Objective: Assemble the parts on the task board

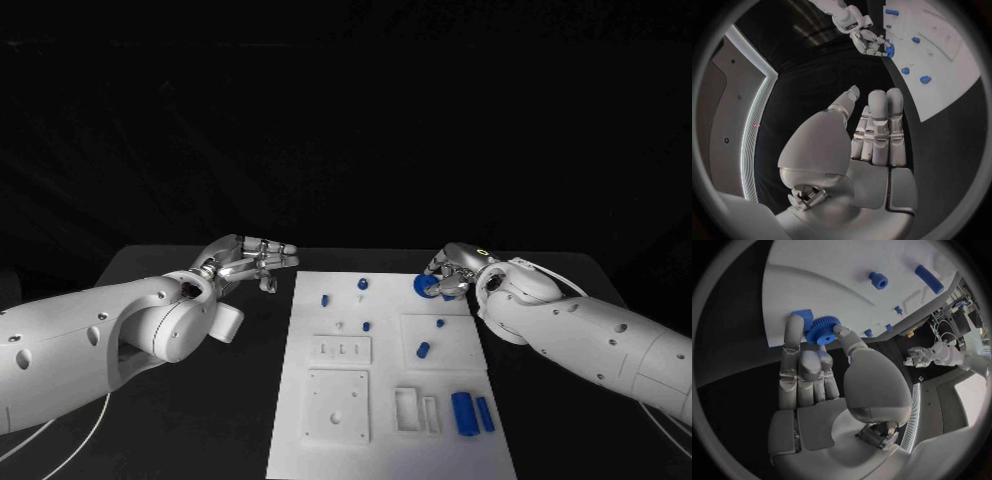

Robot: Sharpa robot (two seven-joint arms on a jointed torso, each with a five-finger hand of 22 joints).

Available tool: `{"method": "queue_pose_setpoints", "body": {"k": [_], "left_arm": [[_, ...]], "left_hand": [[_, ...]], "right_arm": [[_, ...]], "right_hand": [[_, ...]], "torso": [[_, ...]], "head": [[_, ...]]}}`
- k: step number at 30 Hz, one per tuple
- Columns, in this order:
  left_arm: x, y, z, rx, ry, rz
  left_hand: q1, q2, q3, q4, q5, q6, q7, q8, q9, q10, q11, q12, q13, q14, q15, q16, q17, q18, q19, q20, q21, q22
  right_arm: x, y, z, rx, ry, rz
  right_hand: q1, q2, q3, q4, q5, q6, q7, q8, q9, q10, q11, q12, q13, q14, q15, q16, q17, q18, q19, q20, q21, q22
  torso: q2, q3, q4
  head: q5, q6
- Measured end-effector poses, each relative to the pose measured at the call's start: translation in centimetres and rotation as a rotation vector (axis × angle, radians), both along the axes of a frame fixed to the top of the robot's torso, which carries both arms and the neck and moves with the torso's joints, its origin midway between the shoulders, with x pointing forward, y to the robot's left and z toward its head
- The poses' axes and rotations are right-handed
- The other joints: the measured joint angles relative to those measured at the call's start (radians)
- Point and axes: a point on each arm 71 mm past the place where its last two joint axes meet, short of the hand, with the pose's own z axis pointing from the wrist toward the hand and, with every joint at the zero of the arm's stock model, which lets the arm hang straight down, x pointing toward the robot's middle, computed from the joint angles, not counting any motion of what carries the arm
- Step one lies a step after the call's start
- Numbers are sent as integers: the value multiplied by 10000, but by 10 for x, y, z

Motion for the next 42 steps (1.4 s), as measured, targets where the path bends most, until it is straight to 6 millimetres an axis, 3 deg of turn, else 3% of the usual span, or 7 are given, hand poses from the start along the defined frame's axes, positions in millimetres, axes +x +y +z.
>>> {"method": "queue_pose_setpoints", "body": {"k": [4,11,20,26,42], "left_arm": [[0,0,0,0,2,-2],[0,0,0,2,6,1],[0,1,0,9,9,18],[0,0,0,10,13,10],[0,-1,0,4,18,-22]], "left_hand": [[0,0,0,0,0,0,1,0,0,0,0,0,0,0,0,0,0,-1,0,0,0,0],[0,0,0,0,0,1,1,0,0,1,0,0,0,0,0,0,1,-3,0,0,0,1],[0,0,19,19,0,2,3,0,0,0,0,0,0,0,0,0,1,-5,0,0,41,-6],[0,0,28,28,0,5,5,0,0,0,0,0,0,0,0,0,2,-6,0,0,72,-16],[0,0,28,28,0,6,6,0,0,0,0,0,0,0,0,0,2,-8,0,0,72,-16]], "right_arm": [[-1,2,0,-6,25,44],[-2,4,0,1,33,90],[-8,11,1,36,23,222],[-14,29,8,124,-181,507],[-26,89,25,362,-1055,1344]], "right_hand": [[-182,-23,387,-189,305,125,-7,-4,-1,71,32,277,213,15,-15,118,158,8,0,0,66,180],[-272,67,802,-347,372,349,-34,-23,-25,213,-38,559,450,17,-15,263,346,7,0,0,74,421],[-354,66,881,-345,400,458,-73,30,-4,282,-37,677,587,53,-50,322,449,7,0,0,109,544],[-416,27,1129,-321,581,545,-92,29,-7,336,-91,677,621,54,-49,321,479,7,0,0,109,664],[-468,-30,1325,-234,381,606,-100,4,-20,335,-91,676,633,53,-49,366,489,7,0,0,109,801]], "torso": [[0,0,1],[-7,1,4],[-6,-1,2],[-6,-4,10],[1,-16,35]], "head": [[-7,-10],[-17,9],[16,57],[20,85],[153,38]]}}
